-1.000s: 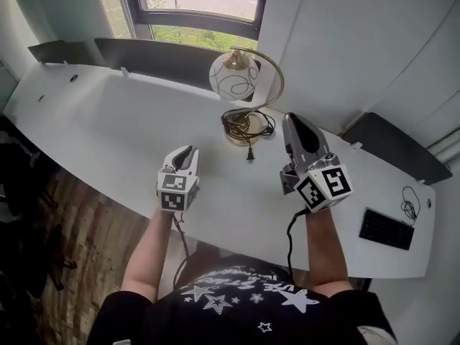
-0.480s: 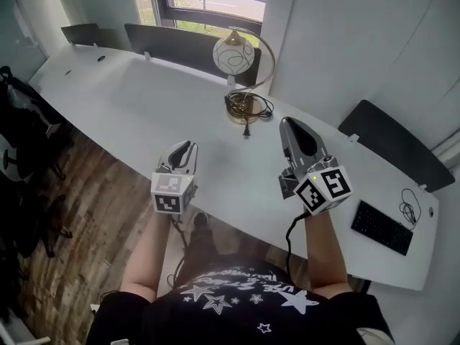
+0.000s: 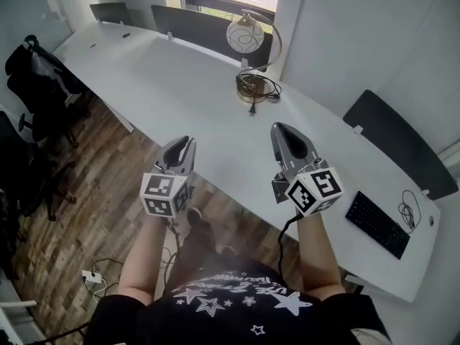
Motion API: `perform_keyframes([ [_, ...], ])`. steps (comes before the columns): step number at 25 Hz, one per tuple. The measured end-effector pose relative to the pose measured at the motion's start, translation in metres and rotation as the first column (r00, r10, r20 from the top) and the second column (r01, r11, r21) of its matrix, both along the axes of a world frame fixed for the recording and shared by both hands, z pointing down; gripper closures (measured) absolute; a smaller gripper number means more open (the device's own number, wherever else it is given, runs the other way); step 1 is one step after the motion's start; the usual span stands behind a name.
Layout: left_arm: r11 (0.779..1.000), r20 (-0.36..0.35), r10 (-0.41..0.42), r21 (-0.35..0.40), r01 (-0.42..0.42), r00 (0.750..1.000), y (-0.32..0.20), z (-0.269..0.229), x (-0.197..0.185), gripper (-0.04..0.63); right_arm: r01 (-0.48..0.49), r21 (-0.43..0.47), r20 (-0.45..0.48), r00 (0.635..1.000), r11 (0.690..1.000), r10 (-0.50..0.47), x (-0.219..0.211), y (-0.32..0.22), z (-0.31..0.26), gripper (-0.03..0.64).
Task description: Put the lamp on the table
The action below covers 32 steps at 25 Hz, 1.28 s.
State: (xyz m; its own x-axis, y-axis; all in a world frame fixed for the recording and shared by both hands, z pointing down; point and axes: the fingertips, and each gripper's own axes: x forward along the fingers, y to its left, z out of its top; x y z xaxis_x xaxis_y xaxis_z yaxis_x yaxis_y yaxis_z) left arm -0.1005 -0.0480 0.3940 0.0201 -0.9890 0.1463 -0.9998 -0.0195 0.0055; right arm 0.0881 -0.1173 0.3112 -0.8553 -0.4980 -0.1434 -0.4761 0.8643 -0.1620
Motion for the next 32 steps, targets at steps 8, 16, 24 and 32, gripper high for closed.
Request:
perform_keyframes([
  [8,0.999,-0.019,-0.052,0.015,0.052,0.998,0.052,-0.008,-0.004,0.538,0.061,-0.032,-0.03,0.998,0.998,-0.062,-0.016,0.035,0.021,0.615],
  [16,0.998,-0.065,-0.056,0.025,0.058,0.996,0.093,-0.009,-0.012,0.538,0.092,-0.061,-0.08,0.992,0.994,-0.097,-0.036,0.075,0.037,0.615],
  [24,0.997,-0.089,-0.079,0.008,0.08,0.993,0.178,0.005,-0.034,0.538,0.105,-0.055,-0.114,0.987,0.993,-0.111,-0.057,0.148,0.035,0.615],
  [32,0.994,-0.112,-0.095,0.034,0.1,0.989,0.252,0.002,-0.049,0.538,0.113,-0.024,-0.164,0.98,0.993,-0.115,-0.065,0.225,0.037,0.615],
])
